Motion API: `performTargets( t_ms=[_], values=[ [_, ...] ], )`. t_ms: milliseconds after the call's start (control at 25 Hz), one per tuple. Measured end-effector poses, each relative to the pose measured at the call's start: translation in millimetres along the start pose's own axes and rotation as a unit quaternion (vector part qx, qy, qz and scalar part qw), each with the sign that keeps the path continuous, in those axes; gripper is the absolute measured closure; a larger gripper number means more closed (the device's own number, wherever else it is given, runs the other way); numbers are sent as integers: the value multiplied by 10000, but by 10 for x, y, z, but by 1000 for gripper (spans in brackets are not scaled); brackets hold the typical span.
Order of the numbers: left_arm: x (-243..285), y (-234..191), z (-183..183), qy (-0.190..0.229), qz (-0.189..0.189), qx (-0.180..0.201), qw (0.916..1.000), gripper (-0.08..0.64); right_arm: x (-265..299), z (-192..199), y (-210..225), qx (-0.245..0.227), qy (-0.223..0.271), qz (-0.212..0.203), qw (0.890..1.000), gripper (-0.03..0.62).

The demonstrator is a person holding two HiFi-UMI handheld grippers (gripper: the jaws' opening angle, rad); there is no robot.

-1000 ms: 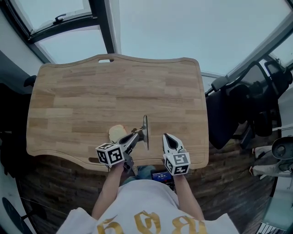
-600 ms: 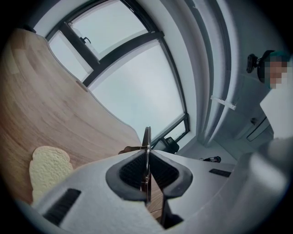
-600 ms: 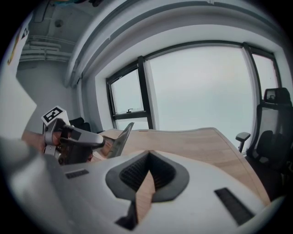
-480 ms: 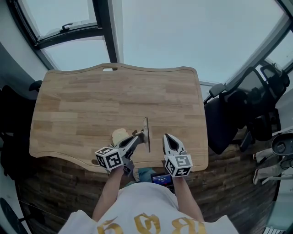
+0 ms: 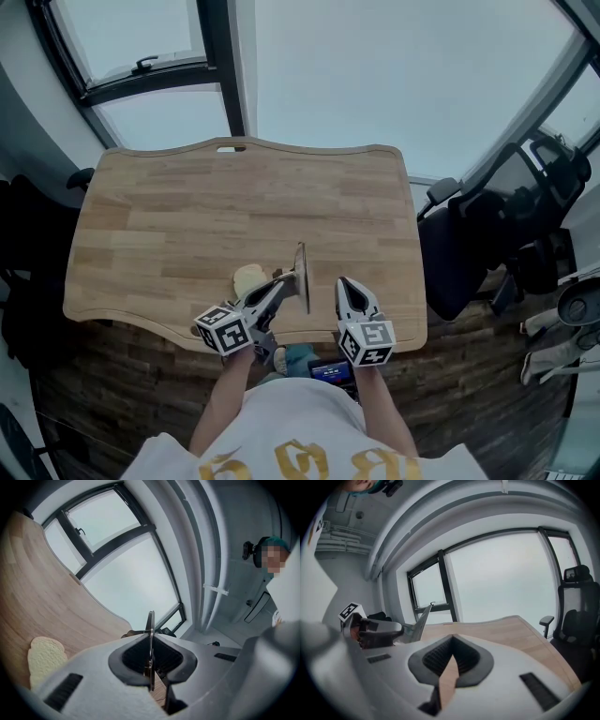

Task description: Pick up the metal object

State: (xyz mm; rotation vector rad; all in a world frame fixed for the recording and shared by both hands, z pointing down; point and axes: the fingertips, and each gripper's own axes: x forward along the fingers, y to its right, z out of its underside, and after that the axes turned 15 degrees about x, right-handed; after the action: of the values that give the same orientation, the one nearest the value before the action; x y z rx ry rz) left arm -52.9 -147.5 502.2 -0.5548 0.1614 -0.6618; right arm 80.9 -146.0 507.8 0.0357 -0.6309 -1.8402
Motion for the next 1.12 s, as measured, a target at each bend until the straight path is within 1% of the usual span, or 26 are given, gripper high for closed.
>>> performTargets(
  t_ms=[160, 400, 600, 800, 920, 1120],
  values=[
    [-20, 49, 16, 154, 24, 28, 9999, 522, -70, -5, 19, 43, 65, -7, 10000, 581],
    [-76, 78, 18, 164, -178, 289, 9993, 522, -200, 8, 77, 29, 65, 37, 10000, 581],
    [-158, 30, -3, 223, -312, 227, 9990, 522, -216, 17, 43, 19, 57, -4, 10000, 581],
    [-178, 2, -1, 294, -375, 44, 9989, 522, -256, 27, 56, 32, 40, 14, 10000, 581],
    [-192, -36, -5, 242, -423, 57, 9988, 522, -244, 26, 69, 59, 52, 39, 10000, 581],
    [-213, -66, -32, 271, -434, 51, 9987, 522, -226, 10, 40, 68, 107, 30, 9999, 581]
  ],
)
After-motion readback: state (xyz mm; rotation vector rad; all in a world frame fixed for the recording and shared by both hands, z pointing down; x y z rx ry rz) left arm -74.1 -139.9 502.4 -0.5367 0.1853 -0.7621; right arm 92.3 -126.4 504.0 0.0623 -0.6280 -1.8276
